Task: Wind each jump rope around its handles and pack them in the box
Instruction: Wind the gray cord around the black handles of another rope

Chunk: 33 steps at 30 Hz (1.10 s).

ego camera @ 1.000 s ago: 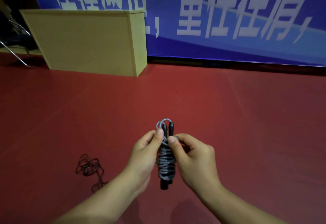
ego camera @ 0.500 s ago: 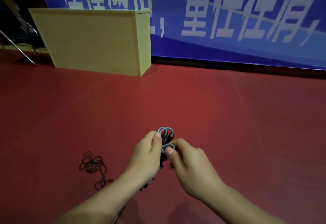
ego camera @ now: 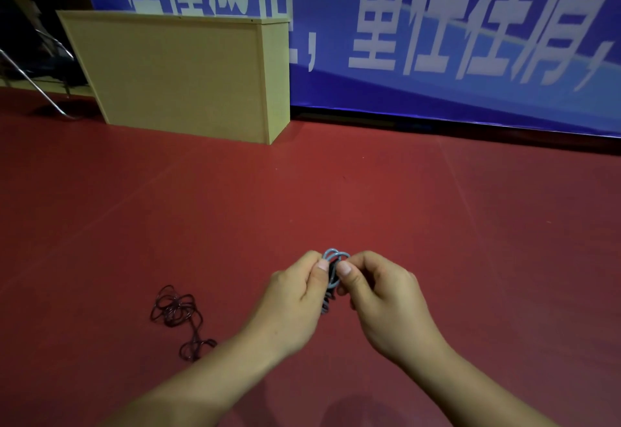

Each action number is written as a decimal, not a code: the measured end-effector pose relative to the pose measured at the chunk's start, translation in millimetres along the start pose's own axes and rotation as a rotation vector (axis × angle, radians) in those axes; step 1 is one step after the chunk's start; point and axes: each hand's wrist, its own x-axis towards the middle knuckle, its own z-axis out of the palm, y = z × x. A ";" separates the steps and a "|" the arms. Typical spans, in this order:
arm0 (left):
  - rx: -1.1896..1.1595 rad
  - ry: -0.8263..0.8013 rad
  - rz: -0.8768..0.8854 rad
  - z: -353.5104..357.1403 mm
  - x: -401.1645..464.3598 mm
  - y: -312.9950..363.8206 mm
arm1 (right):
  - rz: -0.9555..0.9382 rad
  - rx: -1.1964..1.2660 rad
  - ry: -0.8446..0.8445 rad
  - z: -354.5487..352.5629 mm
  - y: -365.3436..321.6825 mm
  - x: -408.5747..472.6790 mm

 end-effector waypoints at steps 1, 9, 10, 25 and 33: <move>-0.003 0.000 0.002 0.8 0.1 0.1 | 0.011 0.015 0.005 0.1 -0.1 0.1; -0.002 -0.028 -0.037 2.9 -1.7 2.5 | 0.113 0.146 -0.047 -0.7 -0.7 4.2; 0.011 -0.039 -0.045 3.2 -2.1 2.1 | 0.129 0.169 -0.054 -0.1 0.5 4.3; 0.224 -0.013 0.054 8.3 -7.7 11.4 | 0.366 0.459 -0.019 4.9 0.1 2.6; 0.157 -0.025 0.071 6.5 -8.1 11.4 | 0.259 0.209 0.122 3.4 8.8 3.2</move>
